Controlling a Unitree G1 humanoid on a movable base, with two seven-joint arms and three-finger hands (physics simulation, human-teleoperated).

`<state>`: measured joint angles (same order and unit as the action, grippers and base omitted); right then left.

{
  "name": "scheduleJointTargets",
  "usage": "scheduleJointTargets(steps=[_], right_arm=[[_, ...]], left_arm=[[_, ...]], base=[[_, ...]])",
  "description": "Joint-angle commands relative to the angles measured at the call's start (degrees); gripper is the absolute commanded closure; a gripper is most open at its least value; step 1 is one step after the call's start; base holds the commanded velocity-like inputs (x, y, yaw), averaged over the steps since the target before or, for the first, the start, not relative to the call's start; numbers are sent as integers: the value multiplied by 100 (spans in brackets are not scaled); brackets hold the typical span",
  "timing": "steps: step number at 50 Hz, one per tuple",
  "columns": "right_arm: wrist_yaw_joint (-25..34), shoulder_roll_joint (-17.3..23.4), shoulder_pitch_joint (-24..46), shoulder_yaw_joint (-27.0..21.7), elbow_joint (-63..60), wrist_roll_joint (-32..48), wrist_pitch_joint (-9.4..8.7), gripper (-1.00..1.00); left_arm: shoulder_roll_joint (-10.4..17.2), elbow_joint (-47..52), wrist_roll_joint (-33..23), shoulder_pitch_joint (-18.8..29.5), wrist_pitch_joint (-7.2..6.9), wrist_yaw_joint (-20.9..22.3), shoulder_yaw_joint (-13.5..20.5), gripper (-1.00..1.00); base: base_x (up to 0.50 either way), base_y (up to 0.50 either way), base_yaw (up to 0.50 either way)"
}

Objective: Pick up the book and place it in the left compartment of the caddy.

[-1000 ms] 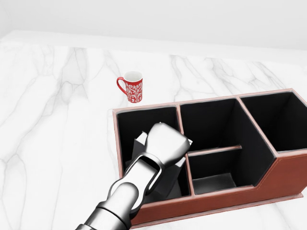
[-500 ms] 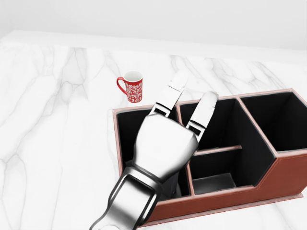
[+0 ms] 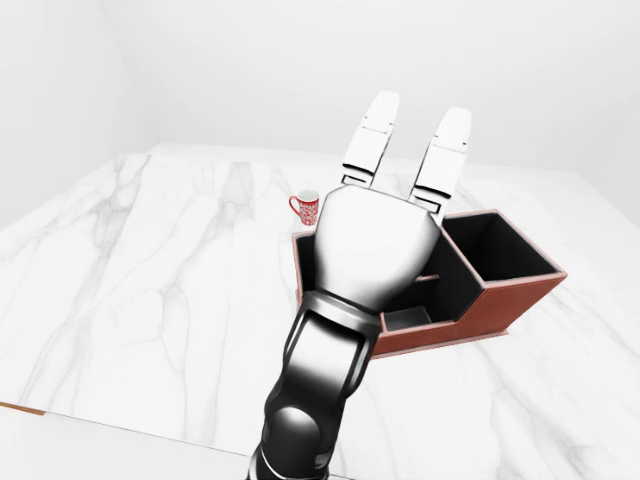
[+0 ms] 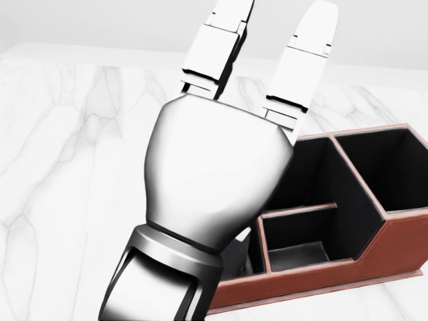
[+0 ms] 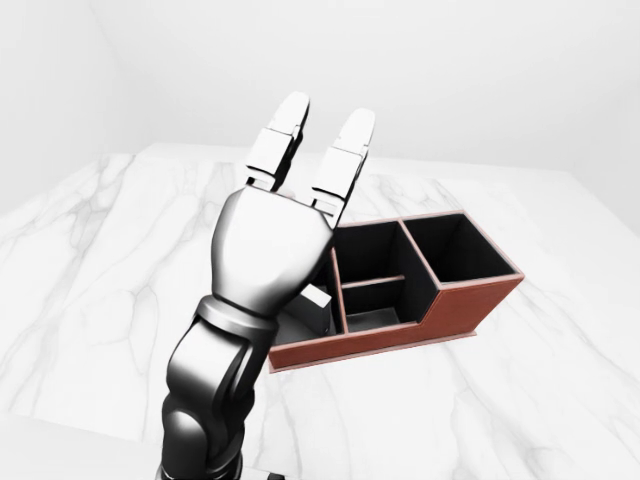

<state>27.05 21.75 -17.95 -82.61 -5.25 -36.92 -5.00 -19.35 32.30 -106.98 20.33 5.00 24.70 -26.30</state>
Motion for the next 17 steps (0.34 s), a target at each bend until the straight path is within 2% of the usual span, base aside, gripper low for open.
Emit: scheduleJointTargets(steps=[1, 3, 4, 8, 11, 12, 13, 14, 16, 17], right_arm=[[4, -2, 6, 7, -2, 11, 0, -100], [11, -6, 1, -2, -10, -3, 0, -100], [7, -5, -3, -8, -19, -10, 0, -100], [18, -21, 0, 10, -14, 3, 0, -100], [21, -20, -5, 4, -16, 5, 0, -100], [21, -23, 7, 23, 1, 24, 0, -100], [21, -28, -3, 16, -25, 9, 0, -100], [21, -29, -3, 14, -28, 9, 0, -100], [27, -35, 3, 26, -19, 22, 0, -100], [29, -31, 30, 62, 37, 45, 0, -100]], left_arm=[[-65, 308, 258, 155, 0, 352, 154, -100], [-65, 335, 793, 187, 0, 313, 195, -100], [-65, 333, 872, 237, -46, 371, 185, -100], [-65, 307, 1570, 587, -328, 450, 355, -100], [-65, 388, 1998, 853, -578, 523, 449, -100], [-65, 416, 2144, 955, -700, 537, 504, -100], [-65, 404, 2363, 1056, -1000, 576, 618, -100], [-65, 404, 2401, 1096, -1000, 570, 600, -100], [-65, 437, 3122, 1174, -1000, 418, 682, -100], [-65, 561, 3857, 1194, -1000, 319, 727, -100]], base=[[0, 0, 0], [0, 0, 0], [0, 0, 0], [0, 0, 0], [0, 0, 0], [0, 0, 0], [0, 0, 0], [0, 0, 0], [0, 0, 0], [0, 0, 0]])
